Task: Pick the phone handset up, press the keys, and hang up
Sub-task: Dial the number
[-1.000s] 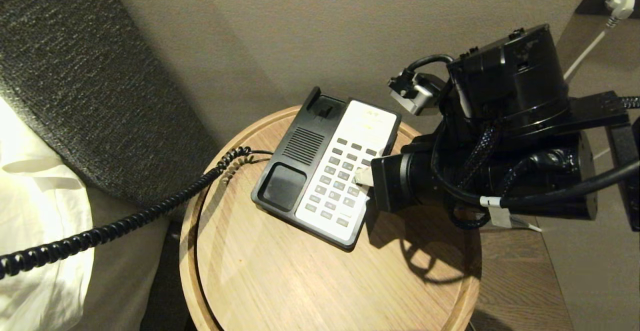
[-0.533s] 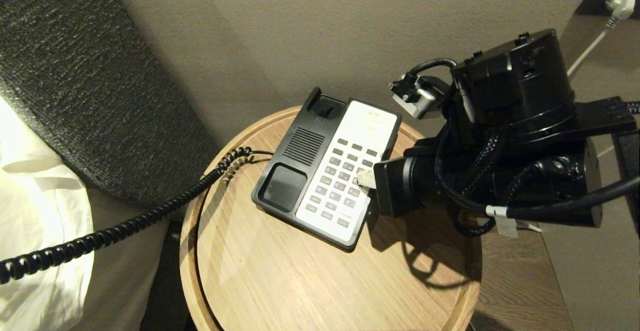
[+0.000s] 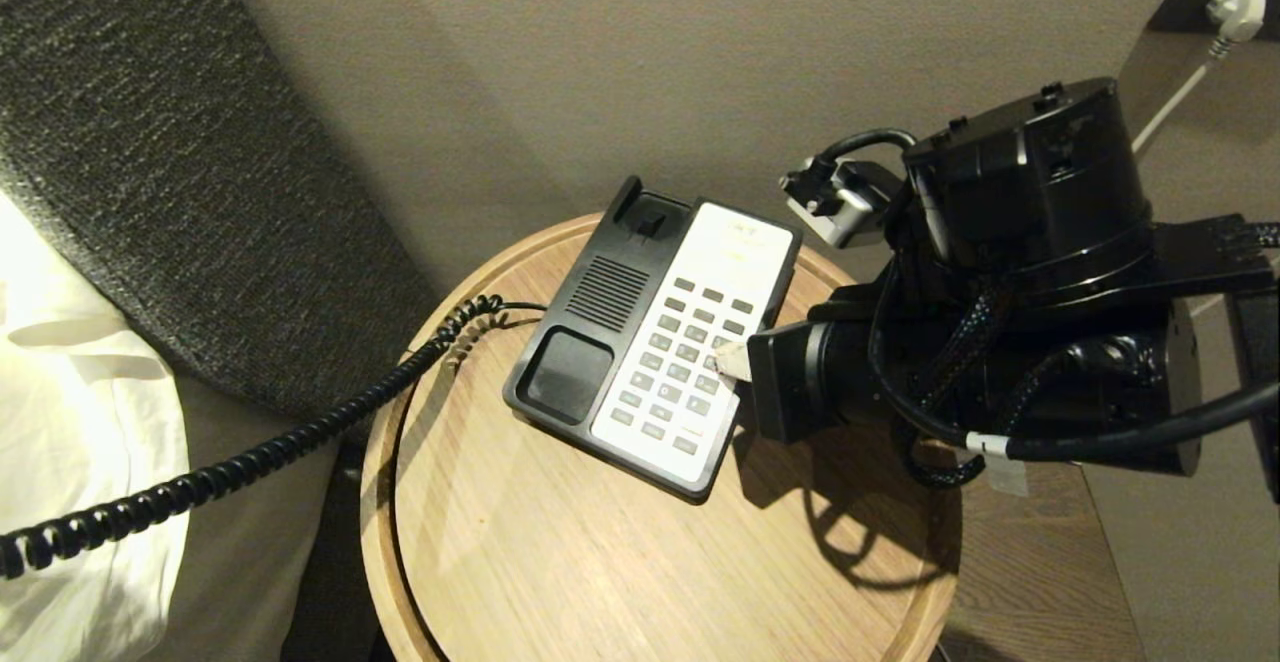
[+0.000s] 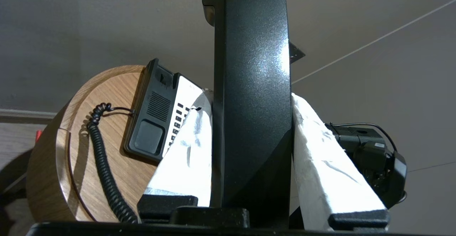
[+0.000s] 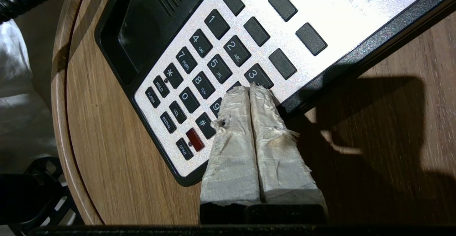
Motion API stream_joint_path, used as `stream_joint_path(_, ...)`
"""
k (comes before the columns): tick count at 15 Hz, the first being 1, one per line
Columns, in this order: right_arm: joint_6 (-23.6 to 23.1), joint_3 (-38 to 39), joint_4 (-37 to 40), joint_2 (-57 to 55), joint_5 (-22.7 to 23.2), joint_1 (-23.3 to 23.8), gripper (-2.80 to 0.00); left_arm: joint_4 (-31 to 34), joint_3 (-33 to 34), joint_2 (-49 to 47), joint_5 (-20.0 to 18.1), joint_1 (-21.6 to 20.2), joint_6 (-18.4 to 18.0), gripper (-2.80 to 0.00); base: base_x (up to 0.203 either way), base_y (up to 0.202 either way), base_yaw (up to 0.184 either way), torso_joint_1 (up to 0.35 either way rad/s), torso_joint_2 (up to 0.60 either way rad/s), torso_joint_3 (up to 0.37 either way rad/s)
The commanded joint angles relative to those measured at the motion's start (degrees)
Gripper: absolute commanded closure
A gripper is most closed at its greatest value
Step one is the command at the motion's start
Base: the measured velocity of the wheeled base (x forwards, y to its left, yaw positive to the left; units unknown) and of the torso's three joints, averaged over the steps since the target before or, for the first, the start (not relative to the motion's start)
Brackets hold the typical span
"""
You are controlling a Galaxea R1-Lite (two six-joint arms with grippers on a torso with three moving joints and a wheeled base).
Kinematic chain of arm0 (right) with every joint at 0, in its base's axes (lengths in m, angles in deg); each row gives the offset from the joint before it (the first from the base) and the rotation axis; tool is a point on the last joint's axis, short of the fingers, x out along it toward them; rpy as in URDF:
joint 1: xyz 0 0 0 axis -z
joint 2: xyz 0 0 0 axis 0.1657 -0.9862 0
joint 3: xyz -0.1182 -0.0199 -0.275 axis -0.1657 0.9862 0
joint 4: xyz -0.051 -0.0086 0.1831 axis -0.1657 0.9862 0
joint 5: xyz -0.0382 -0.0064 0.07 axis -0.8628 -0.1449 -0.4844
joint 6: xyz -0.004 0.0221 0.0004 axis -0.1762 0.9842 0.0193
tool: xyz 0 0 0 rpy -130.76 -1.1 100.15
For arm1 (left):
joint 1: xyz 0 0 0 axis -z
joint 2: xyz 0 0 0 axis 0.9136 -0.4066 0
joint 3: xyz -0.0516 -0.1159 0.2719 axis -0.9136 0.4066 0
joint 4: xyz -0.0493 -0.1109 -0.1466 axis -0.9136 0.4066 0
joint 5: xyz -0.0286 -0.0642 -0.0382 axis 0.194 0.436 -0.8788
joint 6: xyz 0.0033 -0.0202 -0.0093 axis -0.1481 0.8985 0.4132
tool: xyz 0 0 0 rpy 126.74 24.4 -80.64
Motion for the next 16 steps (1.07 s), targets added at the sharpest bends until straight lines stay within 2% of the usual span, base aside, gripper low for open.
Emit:
stream_joint_path(1,0.2,-0.9,0.1,0.2,0.1,-0.1,0.00,0.1,0.4,0.5,0.0,-0.2,0.2,0.00,0.000,0.000,0.000,0.000,0.00,0.000)
stream_joint_path(5,0.9,-2.8,0.2,2.6,0.7,-0.7,0.00,0.1,0.6,0.5,0.0,-0.2,0.3,0.00,0.000,0.000,0.000,0.000,0.00,0.000)
stream_joint_path(7,3.4,-2.8,0.3,3.4,3.1,-1.6,0.00,0.0,1.8,0.9,0.0,-0.2,0.3,0.00,0.000,0.000,0.000,0.000,0.00,0.000)
stream_joint_path(16,4.5,-2.2,0.6,2.6,4.2,-2.3,0.00,-0.7,3.1,1.6,-0.3,-0.3,0.4,0.00,0.000,0.000,0.000,0.000,0.00,0.000)
